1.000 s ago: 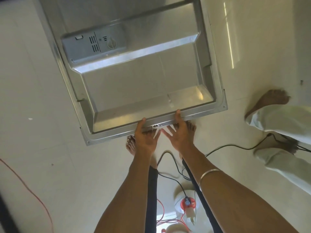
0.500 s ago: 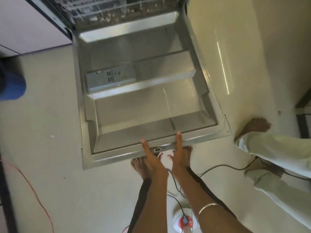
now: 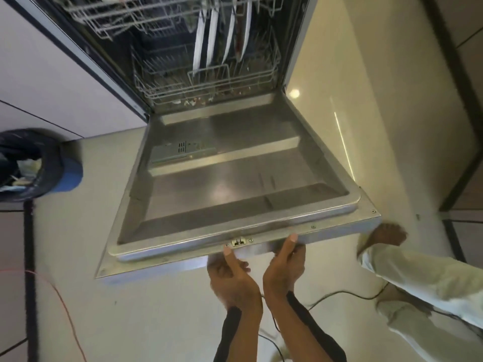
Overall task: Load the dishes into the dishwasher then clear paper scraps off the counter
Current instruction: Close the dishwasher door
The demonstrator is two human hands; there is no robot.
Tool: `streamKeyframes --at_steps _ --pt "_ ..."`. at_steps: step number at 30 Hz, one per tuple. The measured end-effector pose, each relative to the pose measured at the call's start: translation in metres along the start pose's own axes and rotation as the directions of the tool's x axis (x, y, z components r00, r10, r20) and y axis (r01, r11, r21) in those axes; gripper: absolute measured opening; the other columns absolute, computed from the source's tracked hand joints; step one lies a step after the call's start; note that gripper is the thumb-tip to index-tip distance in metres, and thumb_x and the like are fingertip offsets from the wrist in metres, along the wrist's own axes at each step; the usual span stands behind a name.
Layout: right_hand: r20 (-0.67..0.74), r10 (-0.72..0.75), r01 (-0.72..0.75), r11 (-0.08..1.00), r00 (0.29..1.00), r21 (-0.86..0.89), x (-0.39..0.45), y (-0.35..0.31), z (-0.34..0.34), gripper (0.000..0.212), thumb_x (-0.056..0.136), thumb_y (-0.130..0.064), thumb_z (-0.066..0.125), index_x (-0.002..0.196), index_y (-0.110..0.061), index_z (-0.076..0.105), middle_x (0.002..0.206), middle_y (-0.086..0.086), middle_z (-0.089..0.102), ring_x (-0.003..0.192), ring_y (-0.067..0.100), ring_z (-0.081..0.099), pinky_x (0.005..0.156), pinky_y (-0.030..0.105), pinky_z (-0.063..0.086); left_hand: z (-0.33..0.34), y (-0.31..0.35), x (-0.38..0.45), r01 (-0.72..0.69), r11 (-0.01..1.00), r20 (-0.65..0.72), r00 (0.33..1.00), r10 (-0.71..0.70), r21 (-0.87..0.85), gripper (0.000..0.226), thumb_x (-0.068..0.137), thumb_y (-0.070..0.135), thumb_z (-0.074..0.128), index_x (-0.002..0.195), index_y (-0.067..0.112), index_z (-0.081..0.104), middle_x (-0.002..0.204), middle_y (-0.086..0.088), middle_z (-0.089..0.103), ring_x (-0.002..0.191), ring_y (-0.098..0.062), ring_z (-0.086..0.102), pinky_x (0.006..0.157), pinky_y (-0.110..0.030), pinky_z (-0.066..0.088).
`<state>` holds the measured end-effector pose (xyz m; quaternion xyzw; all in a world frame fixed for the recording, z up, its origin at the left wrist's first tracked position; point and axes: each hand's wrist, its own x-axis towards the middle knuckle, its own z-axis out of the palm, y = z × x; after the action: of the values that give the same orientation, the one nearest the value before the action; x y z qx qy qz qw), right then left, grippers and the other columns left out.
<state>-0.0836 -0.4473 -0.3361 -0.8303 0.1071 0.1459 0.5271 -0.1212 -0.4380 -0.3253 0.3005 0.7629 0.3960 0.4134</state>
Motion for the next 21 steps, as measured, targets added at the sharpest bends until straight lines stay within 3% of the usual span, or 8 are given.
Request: streamKeyframes --at_steps 2,5,8,11,14,17,19,21 --pt "0.016 -0.05 0.049 0.998 0.999 0.05 0.002 -0.015 0.006 0.073 0.088 -0.077 0.035 0.096 -0.008 0.059 0.078 0.012 0.064 0.069 0.027 0.062 0.063 0.049 0.054 0.008 0.014 0.002 -0.046 0.998 0.009 0.999 0.047 -0.03 0.003 0.099 0.026 0.055 0.101 0.026 0.054 0.072 0.024 0.068 0.053 -0.007 0.062 0.058 -0.041 0.055" --pt "0.037 -0.091 0.085 0.985 0.995 0.151 0.005 -0.049 0.016 0.074 0.09 -0.074 0.039 0.097 -0.003 0.058 0.078 0.024 0.062 0.07 0.038 0.061 0.064 0.056 0.051 0.015 0.039 0.008 -0.135 0.989 0.022 0.99 0.136 -0.069 0.052 0.09 0.05 0.056 0.122 0.01 0.049 0.084 0.02 0.071 0.063 -0.012 0.067 0.063 -0.051 0.056" --pt "0.02 -0.159 0.147 0.947 0.987 0.286 0.007 -0.095 0.032 0.057 0.093 -0.061 0.046 0.089 -0.005 0.057 0.07 0.017 0.06 0.063 0.036 0.059 0.06 0.056 0.05 0.021 0.08 0.015 -0.244 0.962 0.062 0.965 0.253 -0.123 0.072 0.087 0.055 0.058 0.134 0.003 0.043 0.099 -0.012 0.07 0.079 -0.037 0.068 0.069 -0.048 0.058" --pt "0.034 -0.197 0.165 0.892 0.98 0.42 0.01 -0.132 0.055 0.067 0.09 -0.06 0.055 0.113 0.002 0.055 0.088 0.03 0.061 0.077 0.048 0.061 0.066 0.061 0.05 0.035 0.12 0.032 -0.33 0.915 0.036 0.937 0.347 -0.232 0.07 0.087 0.052 0.064 0.134 0.005 0.043 0.1 -0.022 0.064 0.076 -0.043 0.065 0.062 -0.053 0.057" --pt "0.053 -0.269 0.215 0.859 0.962 0.465 0.017 -0.17 0.072 0.058 0.093 -0.047 0.06 0.124 0.002 0.053 0.099 0.031 0.06 0.083 0.044 0.062 0.067 0.05 0.053 0.045 0.155 0.05 -0.381 0.898 0.067 0.913 0.403 -0.22 0.055 0.091 0.042 0.065 0.132 0.009 0.046 0.099 -0.012 0.066 0.081 -0.036 0.065 0.066 -0.054 0.056" --pt "0.009 -0.411 0.373 0.836 0.912 0.403 0.025 -0.206 0.083 0.029 0.095 -0.031 0.062 0.108 -0.005 0.06 0.085 0.008 0.061 0.073 0.016 0.056 0.061 0.024 0.048 0.049 0.188 0.064 -0.516 0.838 0.139 0.83 0.54 -0.174 0.035 0.097 0.033 0.057 0.124 0.014 0.048 0.105 -0.007 0.065 0.084 -0.028 0.064 0.069 -0.04 0.057" --pt "0.003 -0.515 0.484 0.808 0.857 0.334 0.028 -0.227 0.086 0.025 0.094 -0.036 0.063 0.086 -0.015 0.054 0.074 -0.007 0.052 0.07 0.015 0.047 0.062 0.024 0.042 0.053 0.206 0.073 -0.58 0.807 0.157 0.792 0.59 -0.112 0.021 0.099 0.027 0.055 0.118 0.018 0.05 0.104 0.0 0.064 0.083 -0.023 0.062 0.069 -0.033 0.055" --pt "0.008 -0.63 0.611 0.756 0.776 0.237 0.034 -0.246 0.088 0.028 0.093 -0.034 0.065 0.078 -0.016 0.05 0.072 -0.008 0.05 0.074 0.016 0.042 0.066 0.027 0.042 0.056 0.223 0.083 -0.617 0.786 0.124 0.778 0.617 -0.037 0.017 0.097 0.022 0.06 0.111 0.013 0.057 0.104 0.004 0.063 0.084 -0.012 0.058 0.071 -0.029 0.053"
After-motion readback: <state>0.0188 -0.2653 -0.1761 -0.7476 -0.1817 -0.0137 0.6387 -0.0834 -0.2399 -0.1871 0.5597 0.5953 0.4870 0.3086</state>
